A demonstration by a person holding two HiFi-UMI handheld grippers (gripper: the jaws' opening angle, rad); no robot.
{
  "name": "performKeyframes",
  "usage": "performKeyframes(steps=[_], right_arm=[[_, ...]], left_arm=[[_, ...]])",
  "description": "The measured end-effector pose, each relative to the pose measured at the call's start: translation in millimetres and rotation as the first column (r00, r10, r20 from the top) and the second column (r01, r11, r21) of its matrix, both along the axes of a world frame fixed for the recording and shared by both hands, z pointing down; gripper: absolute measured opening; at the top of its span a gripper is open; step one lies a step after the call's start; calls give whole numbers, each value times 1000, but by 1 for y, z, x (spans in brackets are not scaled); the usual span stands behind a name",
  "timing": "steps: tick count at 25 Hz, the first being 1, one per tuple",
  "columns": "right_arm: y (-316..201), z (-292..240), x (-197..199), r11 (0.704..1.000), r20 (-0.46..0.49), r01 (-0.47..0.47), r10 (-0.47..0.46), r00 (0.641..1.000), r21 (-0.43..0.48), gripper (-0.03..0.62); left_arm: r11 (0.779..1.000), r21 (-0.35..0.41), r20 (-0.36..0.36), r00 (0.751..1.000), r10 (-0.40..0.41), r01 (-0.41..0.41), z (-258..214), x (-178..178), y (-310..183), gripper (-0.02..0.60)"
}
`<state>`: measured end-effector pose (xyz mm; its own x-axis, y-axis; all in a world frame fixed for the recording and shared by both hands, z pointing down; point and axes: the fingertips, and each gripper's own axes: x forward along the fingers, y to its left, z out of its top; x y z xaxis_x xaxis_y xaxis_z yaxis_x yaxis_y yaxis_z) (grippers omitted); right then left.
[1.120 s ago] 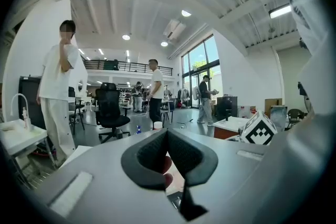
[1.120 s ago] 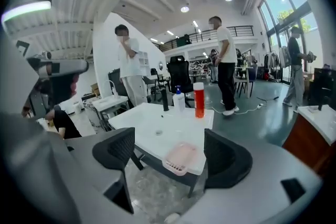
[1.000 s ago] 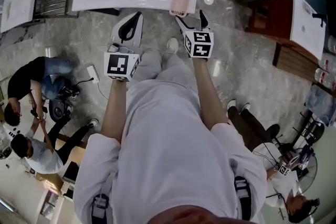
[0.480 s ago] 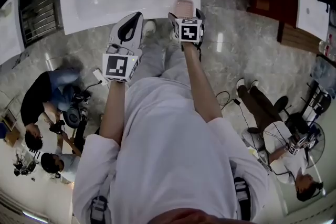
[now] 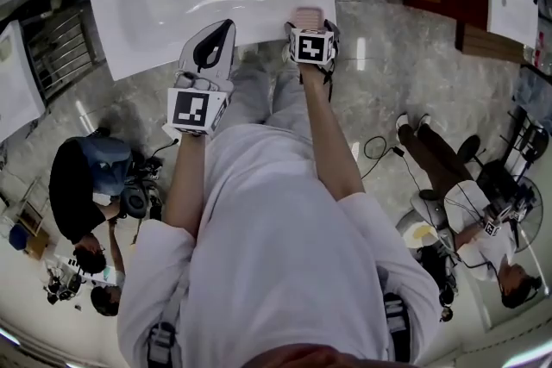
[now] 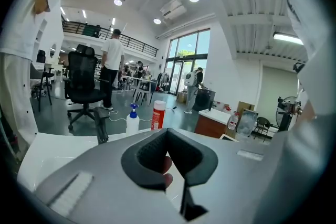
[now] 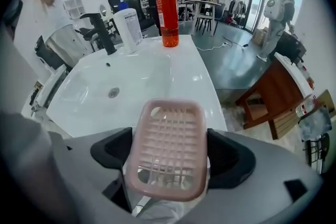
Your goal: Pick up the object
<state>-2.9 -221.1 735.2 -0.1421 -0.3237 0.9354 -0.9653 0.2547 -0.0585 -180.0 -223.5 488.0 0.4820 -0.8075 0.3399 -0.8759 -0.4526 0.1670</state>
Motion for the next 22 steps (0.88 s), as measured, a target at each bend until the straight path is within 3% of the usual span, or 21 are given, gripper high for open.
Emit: performKeyframes(steps=[8, 15, 18, 22], right_arm=[[7, -10, -3, 999, -12, 23, -23, 1000, 26, 437], [-10, -59, -17, 986, 80, 26, -39, 996, 166, 437], [-28, -106, -25, 960, 143, 19, -61, 988, 279, 437], [-48, -189, -34, 897, 221, 0, -109, 969, 443, 437]], left_arm=[[999, 20, 3, 1000, 28, -28, -9, 1, -3, 0], [999, 39, 10, 1000, 20, -21, -13, 0, -4, -1], [998, 61, 20, 1000, 15, -16, -23, 2, -5, -2], [990, 138, 43, 999, -6, 0, -58, 1, -9, -1]])
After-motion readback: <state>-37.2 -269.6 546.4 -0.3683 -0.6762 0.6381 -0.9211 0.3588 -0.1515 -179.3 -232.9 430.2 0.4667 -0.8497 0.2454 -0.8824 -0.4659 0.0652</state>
